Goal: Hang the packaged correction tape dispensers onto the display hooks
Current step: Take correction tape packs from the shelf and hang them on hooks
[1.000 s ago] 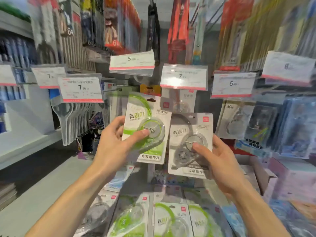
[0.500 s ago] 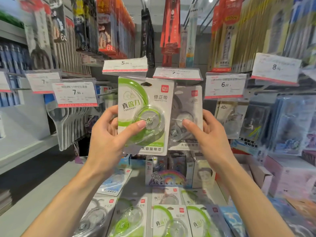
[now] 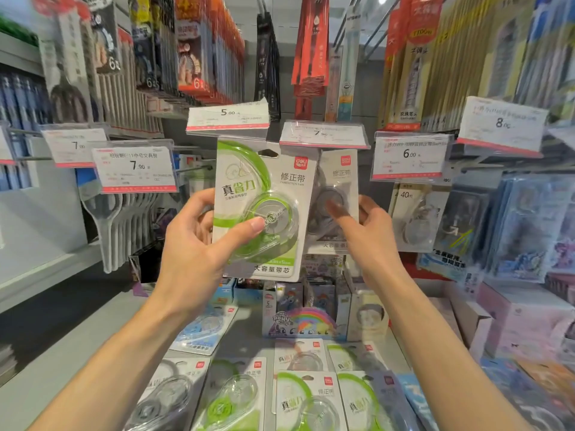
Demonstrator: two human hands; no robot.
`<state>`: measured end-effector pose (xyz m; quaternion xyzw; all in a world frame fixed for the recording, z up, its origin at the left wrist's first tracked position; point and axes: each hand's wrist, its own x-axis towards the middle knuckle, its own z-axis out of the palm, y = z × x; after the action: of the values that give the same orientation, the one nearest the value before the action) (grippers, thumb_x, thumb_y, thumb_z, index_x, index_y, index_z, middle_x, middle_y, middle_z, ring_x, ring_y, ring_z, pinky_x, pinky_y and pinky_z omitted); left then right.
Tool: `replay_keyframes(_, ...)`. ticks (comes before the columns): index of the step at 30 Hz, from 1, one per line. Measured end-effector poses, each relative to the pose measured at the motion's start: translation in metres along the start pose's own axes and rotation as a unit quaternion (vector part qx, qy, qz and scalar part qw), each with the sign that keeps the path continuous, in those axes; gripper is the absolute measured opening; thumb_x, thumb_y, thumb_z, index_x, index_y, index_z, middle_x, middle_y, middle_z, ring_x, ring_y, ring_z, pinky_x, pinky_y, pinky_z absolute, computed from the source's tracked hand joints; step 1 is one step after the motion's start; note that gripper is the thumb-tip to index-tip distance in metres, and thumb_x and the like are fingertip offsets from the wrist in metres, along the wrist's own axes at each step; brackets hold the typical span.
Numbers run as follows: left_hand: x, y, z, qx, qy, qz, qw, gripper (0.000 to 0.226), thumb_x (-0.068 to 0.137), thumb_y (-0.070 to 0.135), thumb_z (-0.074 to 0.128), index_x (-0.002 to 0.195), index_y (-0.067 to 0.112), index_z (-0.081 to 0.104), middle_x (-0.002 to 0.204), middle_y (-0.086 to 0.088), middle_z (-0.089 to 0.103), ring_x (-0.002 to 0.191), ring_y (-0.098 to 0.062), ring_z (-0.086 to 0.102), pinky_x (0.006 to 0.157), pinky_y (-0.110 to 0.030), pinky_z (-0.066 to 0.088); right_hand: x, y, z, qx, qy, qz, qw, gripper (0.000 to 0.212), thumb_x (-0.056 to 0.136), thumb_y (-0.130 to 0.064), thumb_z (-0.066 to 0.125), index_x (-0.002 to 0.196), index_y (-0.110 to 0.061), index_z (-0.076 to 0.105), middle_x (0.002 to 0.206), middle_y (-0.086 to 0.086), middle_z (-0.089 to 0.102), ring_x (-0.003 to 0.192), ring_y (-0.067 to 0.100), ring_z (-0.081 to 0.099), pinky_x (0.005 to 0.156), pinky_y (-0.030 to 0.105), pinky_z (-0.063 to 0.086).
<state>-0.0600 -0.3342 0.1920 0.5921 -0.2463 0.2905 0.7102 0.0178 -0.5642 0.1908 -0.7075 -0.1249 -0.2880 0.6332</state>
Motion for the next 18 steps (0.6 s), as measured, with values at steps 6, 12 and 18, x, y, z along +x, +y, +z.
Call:
replay_keyframes(6,0.003,-0.002,-0.002,0.024,-0.003,-0.006,1.0,0.058,0.066,0.034,0.086,0.117,0.023,0.063,0.11,0.003,0.079,0.1,-0.014,0.075,0.077,-0.023,0.06,0.018,0.011,0.015,-0.03,-0.01,0.082,0.996,0.085,0.081,-0.072,0.07,0.142,-0.015,0.056,0.134,0.005,0.068,0.124,0.026,0.063,0.102,0.045,0.05)
replay_keyframes(12,0.004,-0.009,-0.004,0.044,-0.008,-0.022,0.999,0.053,0.068,0.029,0.087,0.115,0.024,0.063,0.107,0.005,0.079,0.097,-0.013,0.076,0.075,-0.022,0.06,0.015,0.021,0.017,-0.105,-0.001,0.114,0.988,0.082,0.083,-0.078,0.06,0.132,-0.012,0.057,0.111,0.003,0.065,0.103,0.024,0.063,0.08,0.035,0.048)
replay_keyframes(18,0.002,-0.023,0.003,0.041,-0.013,-0.044,0.998,0.047,0.073,0.019,0.088,0.114,0.022,0.064,0.105,0.006,0.08,0.094,-0.011,0.076,0.073,-0.02,0.059,-0.012,0.016,-0.017,-0.098,0.081,0.035,0.991,0.038,0.089,-0.042,0.078,0.117,-0.025,0.057,0.096,-0.012,0.065,0.084,-0.005,0.062,0.07,0.015,0.05)
